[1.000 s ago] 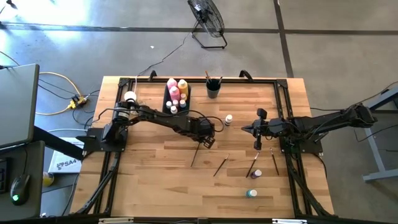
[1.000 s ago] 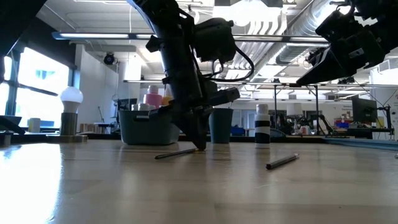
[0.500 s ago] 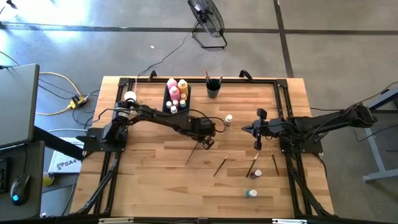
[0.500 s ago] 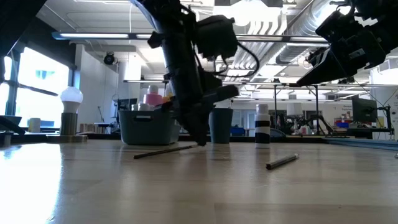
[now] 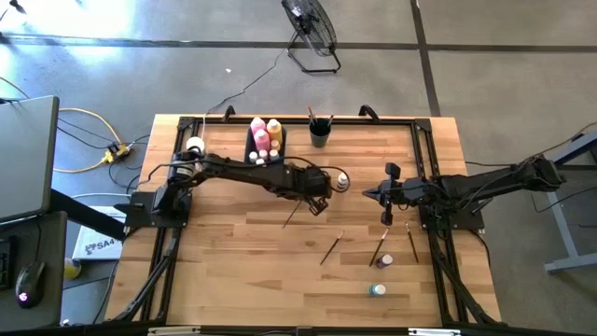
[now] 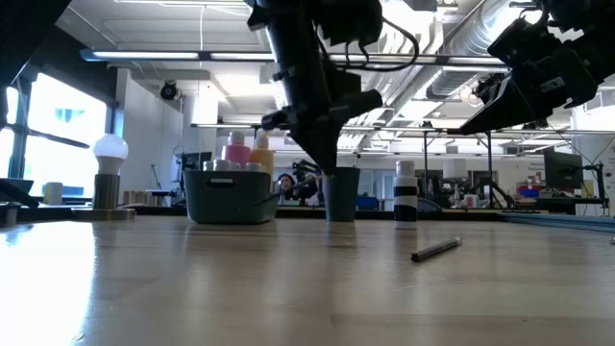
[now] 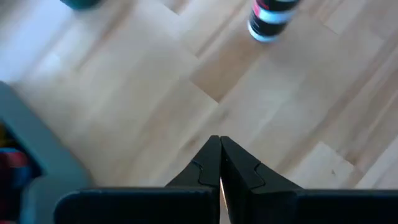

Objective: Pick & Place Paint Supplies
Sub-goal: Put the gold paint brush into the green cup

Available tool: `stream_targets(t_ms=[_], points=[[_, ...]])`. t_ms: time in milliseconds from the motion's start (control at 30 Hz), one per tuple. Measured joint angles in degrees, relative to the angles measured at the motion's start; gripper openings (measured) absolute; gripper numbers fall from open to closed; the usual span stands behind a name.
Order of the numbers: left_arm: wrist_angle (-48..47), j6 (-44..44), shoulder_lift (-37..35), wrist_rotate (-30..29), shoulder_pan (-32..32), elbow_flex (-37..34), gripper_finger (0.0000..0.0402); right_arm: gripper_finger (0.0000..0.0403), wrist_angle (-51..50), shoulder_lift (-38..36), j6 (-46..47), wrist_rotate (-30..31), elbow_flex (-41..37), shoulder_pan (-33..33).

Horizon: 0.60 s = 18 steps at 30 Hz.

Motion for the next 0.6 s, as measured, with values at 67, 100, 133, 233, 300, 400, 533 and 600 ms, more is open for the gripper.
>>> stream_targets(t_ms=[67,100,133,233,300,400,533,600], points=[[-1.65,0.88,-0.01,-1.83,0.06,1.53,0.0000,0.0002,-0.01,0.00,0.00,-0.01,0.00,0.01],[-2.42,1.36,-0.01,-2.71,0.26,2.25,0.0000,0.0002,-0.01,-0.01,0.00,0.01,0.00,0.02],[-3.05,1.75,-0.01,-3.22,0.32,2.92,0.0000,0.0002,-0.01,0.01,0.00,0.01,0.00,0.00],[-4.32,3.21,-0.01,-5.00,0.80,4.50,0.0000,0.0002,-0.01,-0.01,0.00,0.00,0.00,0.00],[-4.68,4.55,-0.02,-6.68,1.19,5.43,0.0000,0.0002,-0.01,-0.01,0.01,-0.02,0.00,0.01],[-4.56,6.39,-0.04,-10.09,2.20,6.47,0.0000,0.0002,-0.01,-0.01,0.02,-0.03,0.00,0.02],[-2.86,8.89,-0.06,-10.80,4.04,7.08,0.0000,0.0002,-0.01,-0.01,0.04,-0.02,0.00,0.02],[-0.94,10.79,-0.08,-10.56,4.86,7.08,0.0000,0.0002,-0.02,0.00,0.04,-0.02,0.00,0.02]])
